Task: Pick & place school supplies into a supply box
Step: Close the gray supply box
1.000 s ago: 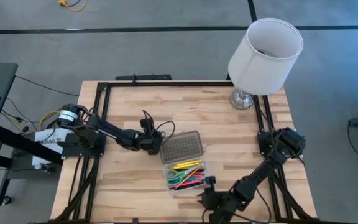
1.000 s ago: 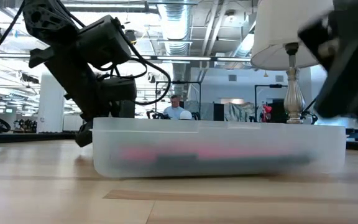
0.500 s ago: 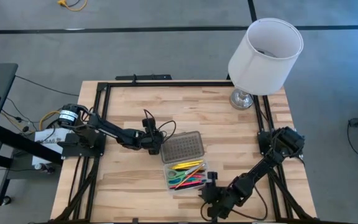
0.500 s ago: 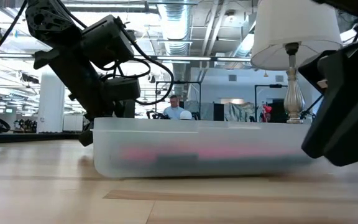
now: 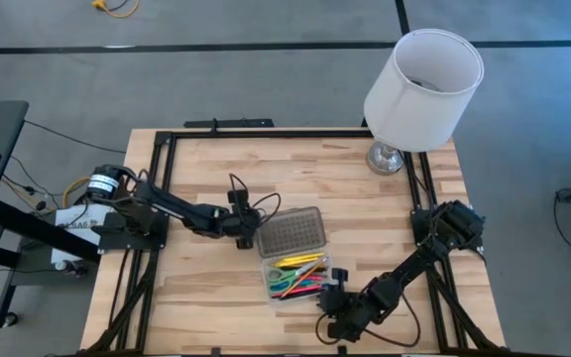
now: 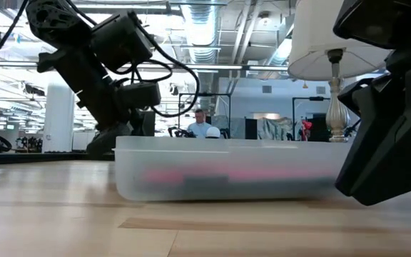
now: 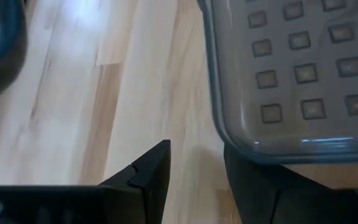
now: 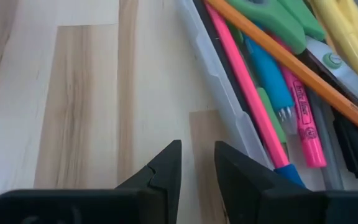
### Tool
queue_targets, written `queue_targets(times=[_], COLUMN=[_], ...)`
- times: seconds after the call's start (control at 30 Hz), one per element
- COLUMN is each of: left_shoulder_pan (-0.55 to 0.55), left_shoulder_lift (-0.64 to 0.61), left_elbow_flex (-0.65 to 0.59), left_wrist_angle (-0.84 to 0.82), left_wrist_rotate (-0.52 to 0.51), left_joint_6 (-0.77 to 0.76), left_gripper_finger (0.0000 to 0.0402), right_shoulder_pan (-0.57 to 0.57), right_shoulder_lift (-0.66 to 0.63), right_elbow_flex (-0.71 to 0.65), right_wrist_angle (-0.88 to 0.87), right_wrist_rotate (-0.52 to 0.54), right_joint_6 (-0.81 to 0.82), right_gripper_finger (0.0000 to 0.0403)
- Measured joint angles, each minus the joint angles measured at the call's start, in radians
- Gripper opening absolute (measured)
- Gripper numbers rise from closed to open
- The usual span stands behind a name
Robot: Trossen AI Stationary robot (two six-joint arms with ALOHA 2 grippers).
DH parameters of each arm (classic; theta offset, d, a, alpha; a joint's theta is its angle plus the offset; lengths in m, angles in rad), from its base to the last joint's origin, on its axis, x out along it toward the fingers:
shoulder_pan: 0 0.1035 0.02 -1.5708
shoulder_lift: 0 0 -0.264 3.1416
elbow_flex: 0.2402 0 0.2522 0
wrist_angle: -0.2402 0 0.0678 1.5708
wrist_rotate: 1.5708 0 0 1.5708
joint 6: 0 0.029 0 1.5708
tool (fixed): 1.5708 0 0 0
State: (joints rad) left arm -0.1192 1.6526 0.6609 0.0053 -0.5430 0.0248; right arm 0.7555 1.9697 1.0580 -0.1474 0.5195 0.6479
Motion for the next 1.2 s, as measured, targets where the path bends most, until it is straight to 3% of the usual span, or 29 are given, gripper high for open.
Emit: queue_targets(times=[0.87,1.2], left_shoulder_pan=[-0.039,-0.037], left_shoulder_lift=[-0.065,-0.065], left_elbow_flex=[0.0,0.001], left_wrist_angle=[-0.019,-0.038], left_wrist_rotate=[-0.013,-0.019], left_joint_6=[0.037,0.036], left_gripper_finger=[0.0146,0.0146], right_shoulder_pan=[-0.029,0.054], right_shoulder_lift=[-0.001,-0.008], right_elbow_flex=[0.0,0.006], right_wrist_angle=[-0.039,-0.148], right_wrist_rotate=[-0.001,-0.049], right_joint_6=[0.037,0.305], right_gripper_finger=[0.0092,0.0092])
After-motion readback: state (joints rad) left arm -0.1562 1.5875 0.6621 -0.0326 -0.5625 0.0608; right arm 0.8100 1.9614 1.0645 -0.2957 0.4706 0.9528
